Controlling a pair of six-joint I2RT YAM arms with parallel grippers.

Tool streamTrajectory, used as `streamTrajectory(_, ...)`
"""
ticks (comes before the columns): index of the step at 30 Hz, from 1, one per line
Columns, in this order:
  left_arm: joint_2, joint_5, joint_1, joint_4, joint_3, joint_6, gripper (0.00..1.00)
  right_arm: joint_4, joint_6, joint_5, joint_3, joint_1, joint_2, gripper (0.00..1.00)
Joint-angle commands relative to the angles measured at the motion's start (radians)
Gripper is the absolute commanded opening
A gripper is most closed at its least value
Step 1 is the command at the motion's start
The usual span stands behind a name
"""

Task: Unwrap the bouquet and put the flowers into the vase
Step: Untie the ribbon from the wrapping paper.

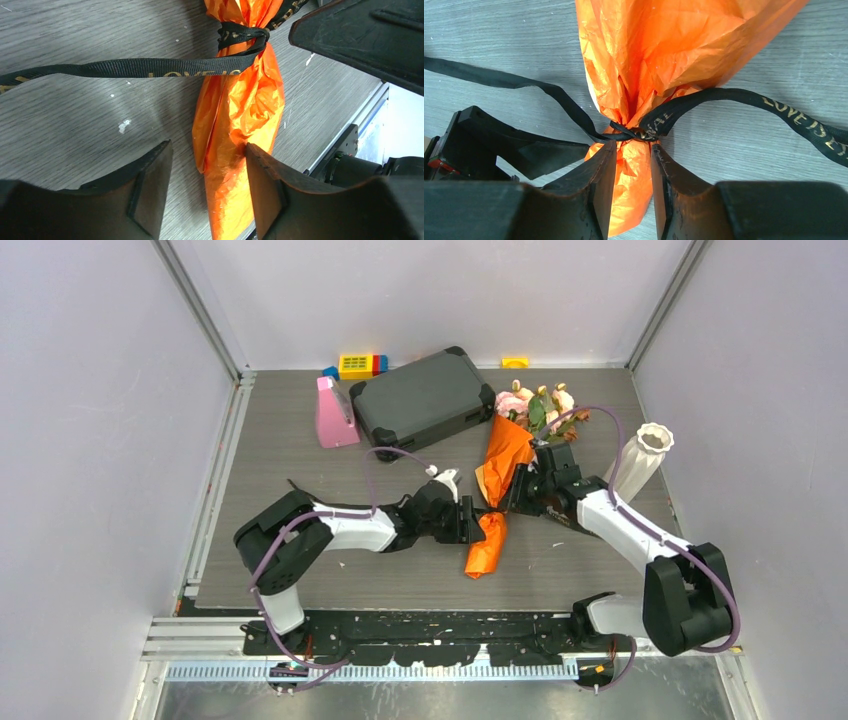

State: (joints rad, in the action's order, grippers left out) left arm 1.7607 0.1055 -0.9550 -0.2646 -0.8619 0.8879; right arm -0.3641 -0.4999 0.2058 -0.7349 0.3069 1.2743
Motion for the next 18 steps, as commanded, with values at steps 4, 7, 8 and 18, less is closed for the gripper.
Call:
streamTrajectory(4, 0.011, -0.024, -0.011, -0.038, -0.04, 0.008, 0.49, 0.08, 0.0, 0.035, 0.018, 0.006, 0.025, 0.34)
streamTrajectory(7, 0.014, -0.025, -0.013, -0.037, -0.039, 0.012, 0.43, 0.09, 0.0, 0.044, 0.022, 0.006, 0.036, 0.32)
streamTrajectory(8, 0.016, -0.027, -0.013, -0.036, -0.038, 0.013, 0.41, 0.091, -0.002, 0.05, 0.022, 0.007, 0.04, 0.32)
streamTrajectory(18, 0.019, -0.027, -0.014, -0.033, -0.04, 0.016, 0.2, 0.101, -0.003, 0.063, 0.037, 0.015, 0.044, 0.32)
